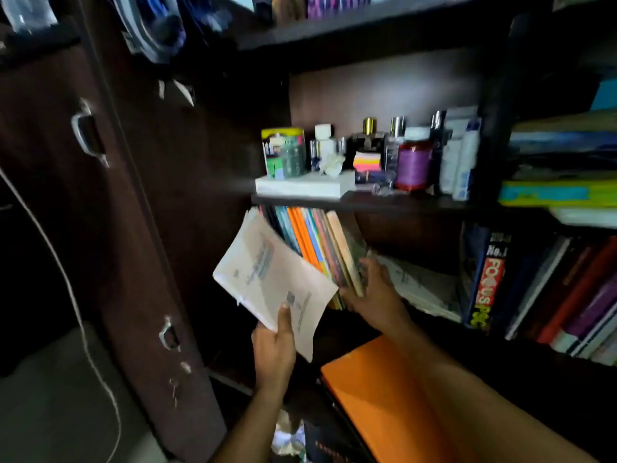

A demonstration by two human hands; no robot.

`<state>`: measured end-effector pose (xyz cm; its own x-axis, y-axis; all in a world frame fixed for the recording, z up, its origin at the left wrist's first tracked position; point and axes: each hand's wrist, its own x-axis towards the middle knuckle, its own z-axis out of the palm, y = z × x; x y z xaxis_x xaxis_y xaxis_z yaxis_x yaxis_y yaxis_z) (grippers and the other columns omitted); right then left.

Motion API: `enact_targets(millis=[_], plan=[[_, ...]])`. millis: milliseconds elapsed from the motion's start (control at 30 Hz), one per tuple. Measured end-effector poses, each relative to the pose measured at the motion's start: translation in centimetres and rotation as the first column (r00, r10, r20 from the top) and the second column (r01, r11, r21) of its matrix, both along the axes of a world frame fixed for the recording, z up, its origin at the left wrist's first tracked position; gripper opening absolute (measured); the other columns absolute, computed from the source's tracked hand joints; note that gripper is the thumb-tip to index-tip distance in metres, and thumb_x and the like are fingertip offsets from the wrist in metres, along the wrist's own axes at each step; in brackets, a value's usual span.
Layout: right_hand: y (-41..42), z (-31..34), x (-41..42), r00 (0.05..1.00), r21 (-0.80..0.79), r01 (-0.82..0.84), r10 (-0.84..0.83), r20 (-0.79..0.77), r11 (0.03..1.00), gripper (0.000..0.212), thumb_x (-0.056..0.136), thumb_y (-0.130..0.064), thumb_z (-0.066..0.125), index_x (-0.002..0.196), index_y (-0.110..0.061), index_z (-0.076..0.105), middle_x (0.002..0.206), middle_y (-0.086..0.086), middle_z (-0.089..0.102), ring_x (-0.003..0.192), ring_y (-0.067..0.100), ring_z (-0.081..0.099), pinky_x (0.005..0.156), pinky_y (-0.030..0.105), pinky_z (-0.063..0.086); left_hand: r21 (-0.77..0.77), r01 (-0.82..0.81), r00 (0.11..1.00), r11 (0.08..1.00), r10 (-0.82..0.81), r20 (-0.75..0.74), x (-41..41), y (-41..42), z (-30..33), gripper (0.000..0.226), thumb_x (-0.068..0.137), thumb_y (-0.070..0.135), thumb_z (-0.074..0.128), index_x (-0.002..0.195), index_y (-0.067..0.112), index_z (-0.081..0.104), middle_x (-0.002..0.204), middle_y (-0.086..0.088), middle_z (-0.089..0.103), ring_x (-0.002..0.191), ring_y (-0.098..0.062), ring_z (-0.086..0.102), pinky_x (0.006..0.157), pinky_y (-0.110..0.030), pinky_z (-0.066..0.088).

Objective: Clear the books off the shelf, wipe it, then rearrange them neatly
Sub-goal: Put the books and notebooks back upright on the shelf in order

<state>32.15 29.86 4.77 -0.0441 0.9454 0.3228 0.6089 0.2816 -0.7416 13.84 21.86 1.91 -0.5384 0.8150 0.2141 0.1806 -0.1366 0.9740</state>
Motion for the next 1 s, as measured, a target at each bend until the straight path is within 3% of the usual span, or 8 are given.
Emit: enact_targets(millis=[133, 400, 500, 667, 800, 1000], plan=[[2.8, -1.9, -1.0, 0.995, 0.092, 0.099, -0.097, -0.025, 0.991, 0.057, 0.084, -0.042, 0.075, 0.132, -0.023, 0.050, 0.127, 0.006, 0.046, 0.113, 0.028, 0.057, 0.090, 0.043, 0.053, -0.032, 0.032, 0.991, 0.999, -0.036, -0.131, -0.1, 0.3, -0.9, 0.040, 0.101, 0.036, 0.059, 0.136, 0.015, 0.062, 0.113, 0.008, 0.064, 0.115, -0.019, 0.061, 0.095, -0.032, 0.052], [4.1, -2.7, 0.2, 0.991, 0.144, 0.100, -0.112, 0.076, 0.985, 0.047, 0.095, -0.049, 0.062, 0.136, -0.031, 0.050, 0.134, 0.004, 0.050, 0.114, 0.028, 0.059, 0.090, 0.043, 0.053, 0.007, 0.062, 0.996, 0.998, -0.061, -0.067, 0.0, 0.5, -1.5, 0.018, 0.098, 0.043, 0.060, 0.116, 0.044, 0.058, 0.119, 0.015, 0.069, 0.111, -0.012, 0.066, 0.093, -0.038, 0.057], [3.8, -2.4, 0.4, 0.990, 0.151, 0.094, -0.108, 0.093, 0.984, 0.045, 0.097, -0.045, 0.058, 0.138, -0.028, 0.050, 0.139, 0.005, 0.047, 0.115, 0.031, 0.058, 0.090, 0.042, 0.052, 0.033, 0.081, 0.995, 0.996, -0.078, -0.069, 0.6, -0.2, -1.0, 0.030, 0.098, 0.044, 0.059, 0.127, 0.046, 0.052, 0.123, 0.021, 0.064, 0.113, -0.005, 0.062, 0.095, -0.032, 0.054], [3.1, -1.2, 1.0, 0.964, 0.129, 0.224, -0.239, 0.120, 0.966, 0.057, 0.091, -0.037, 0.065, 0.144, -0.024, 0.046, 0.148, 0.008, 0.037, 0.123, 0.031, 0.053, 0.089, 0.040, 0.048, 0.064, 0.123, 0.987, 0.990, -0.115, -0.111, 1.2, -1.0, -0.4, 0.046, 0.091, 0.046, 0.059, 0.135, 0.034, 0.054, 0.123, 0.024, 0.062, 0.104, 0.017, 0.060, 0.077, -0.004, 0.049], [2.9, -0.6, 1.9, 0.924, 0.163, 0.350, -0.368, 0.098, 0.922, 0.064, 0.084, -0.032, 0.071, 0.140, -0.023, 0.043, 0.133, 0.009, 0.033, 0.111, 0.030, 0.055, 0.081, 0.041, 0.052, 0.063, 0.188, 0.975, 0.980, -0.178, -0.135, 2.0, -1.3, 0.1, 0.041, 0.089, 0.041, 0.062, 0.129, 0.037, 0.054, 0.121, 0.026, 0.061, 0.103, 0.022, 0.057, 0.077, -0.001, 0.046], [2.8, -1.3, 2.0, 0.928, 0.225, 0.329, -0.359, 0.103, 0.917, 0.054, 0.088, -0.035, 0.073, 0.134, -0.028, 0.045, 0.125, 0.007, 0.033, 0.109, 0.031, 0.053, 0.076, 0.043, 0.054, 0.045, 0.185, 0.971, 0.982, -0.175, -0.163, 2.5, -1.6, 0.5, 0.018, 0.096, 0.036, 0.058, 0.114, 0.039, 0.059, 0.103, 0.021, 0.072, 0.099, 0.013, 0.062, 0.071, -0.003, 0.047]])
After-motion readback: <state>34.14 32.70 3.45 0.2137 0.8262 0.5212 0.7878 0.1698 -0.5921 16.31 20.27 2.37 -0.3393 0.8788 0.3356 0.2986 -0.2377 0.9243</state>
